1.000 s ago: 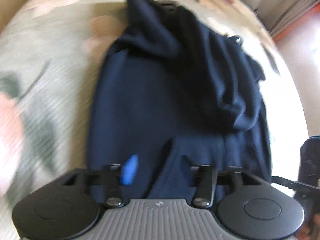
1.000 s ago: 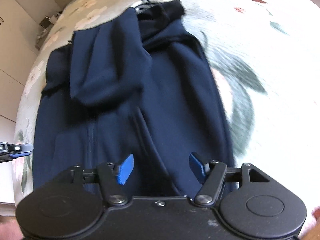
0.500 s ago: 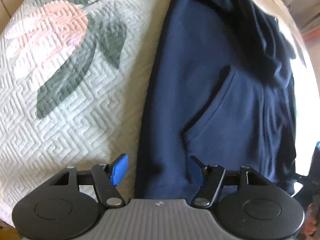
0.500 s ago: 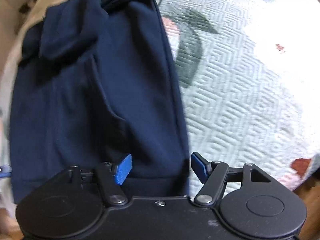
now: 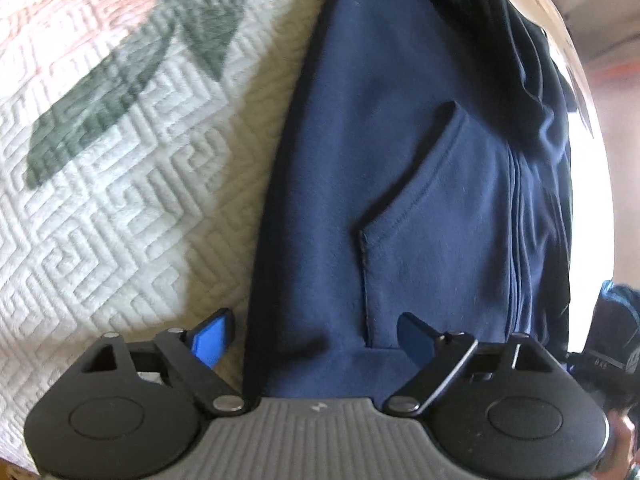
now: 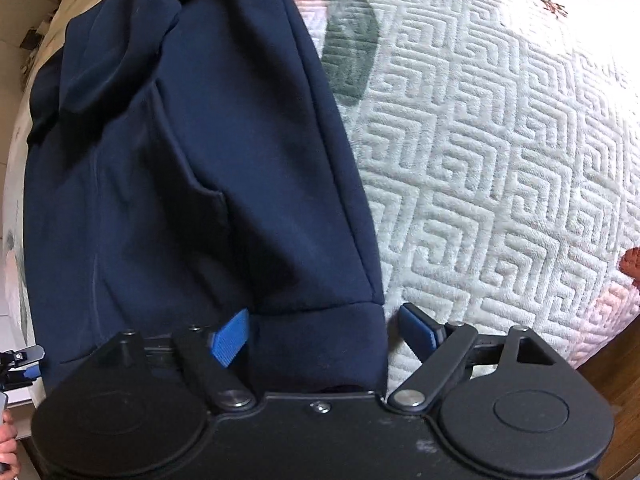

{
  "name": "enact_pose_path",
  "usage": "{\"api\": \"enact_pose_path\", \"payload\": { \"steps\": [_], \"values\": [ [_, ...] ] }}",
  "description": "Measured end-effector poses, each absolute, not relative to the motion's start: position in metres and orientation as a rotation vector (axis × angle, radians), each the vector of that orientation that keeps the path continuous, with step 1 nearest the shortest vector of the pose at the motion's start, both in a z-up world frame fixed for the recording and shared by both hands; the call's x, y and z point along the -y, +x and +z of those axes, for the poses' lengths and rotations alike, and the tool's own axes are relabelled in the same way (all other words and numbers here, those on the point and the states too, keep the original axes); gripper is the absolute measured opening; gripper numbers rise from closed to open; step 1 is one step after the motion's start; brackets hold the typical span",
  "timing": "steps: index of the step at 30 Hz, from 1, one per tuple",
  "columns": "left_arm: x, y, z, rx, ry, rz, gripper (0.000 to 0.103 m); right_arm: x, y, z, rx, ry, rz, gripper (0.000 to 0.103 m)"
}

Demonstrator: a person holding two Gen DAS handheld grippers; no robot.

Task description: Fold large clothes

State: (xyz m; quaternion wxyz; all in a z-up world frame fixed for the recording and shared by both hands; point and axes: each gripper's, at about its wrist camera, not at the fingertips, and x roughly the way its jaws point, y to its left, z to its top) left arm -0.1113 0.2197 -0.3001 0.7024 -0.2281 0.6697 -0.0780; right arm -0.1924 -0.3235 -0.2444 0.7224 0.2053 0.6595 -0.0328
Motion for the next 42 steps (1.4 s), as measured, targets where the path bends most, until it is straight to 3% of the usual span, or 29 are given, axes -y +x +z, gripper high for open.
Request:
{"api": "enact_pose_path", "payload": {
  "steps": [1,2,3,4,5,6,12,17,22,23,25,27,28,29,42],
  "values": [
    [-0.215,-0.111,-0.300,-1.492,-0.482,-0.170,0.080,0.321,-0.192,-0.244,-1.453,0.446,-0.077,0.084],
    [-0.212,-0.113,-0.298,-1.490,-0.449,-0.163,0.066,0.318,-0.192,-0.243,-1.445,0.442,-0.077,0.075],
    [-0.208,-0.113,-0.296,-1.487,-0.404,-0.155,0.047,0.315,-0.193,-0.240,-1.431,0.449,-0.068,0.052],
    [-0.204,-0.113,-0.294,-1.487,-0.348,-0.148,0.037,0.314,-0.193,-0.237,-1.416,0.464,-0.057,0.030],
    [-0.203,-0.114,-0.292,-1.483,-0.324,-0.149,0.020,0.314,-0.192,-0.234,-1.406,0.487,-0.042,0.024],
    [-0.205,-0.114,-0.291,-1.477,-0.361,-0.155,0.012,0.314,-0.191,-0.231,-1.392,0.513,-0.029,0.023],
    [-0.231,-0.091,-0.248,-1.313,-0.623,-0.206,0.010,0.326,-0.161,-0.178,-1.231,0.575,-0.054,0.016],
    [-0.233,-0.020,-0.187,-1.063,-0.658,-0.297,0.010,0.338,-0.085,-0.127,-1.026,0.561,-0.007,0.016],
    [-0.221,0.072,-0.166,-0.875,-0.565,-0.261,0.013,0.336,0.023,-0.114,-0.864,0.498,0.014,0.019],
    [-0.221,0.090,-0.166,-0.851,-0.568,-0.216,0.020,0.337,0.043,-0.113,-0.846,0.481,-0.017,0.024],
    [-0.226,0.117,-0.165,-0.813,-0.600,-0.175,0.026,0.342,0.074,-0.110,-0.843,0.509,-0.035,0.055],
    [-0.232,0.130,-0.160,-0.776,-0.593,-0.120,0.048,0.345,0.085,-0.103,-0.799,0.506,-0.054,0.069],
    [-0.238,0.133,-0.160,-0.754,-0.573,-0.102,0.053,0.347,0.087,-0.099,-0.774,0.467,-0.058,0.072],
    [-0.237,0.136,-0.161,-0.746,-0.552,-0.097,0.057,0.346,0.089,-0.098,-0.763,0.422,-0.063,0.072],
    [-0.173,0.229,-0.213,-0.877,-0.176,-0.182,0.061,0.322,0.170,-0.181,-0.913,0.175,-0.006,0.072]
  ]
}}
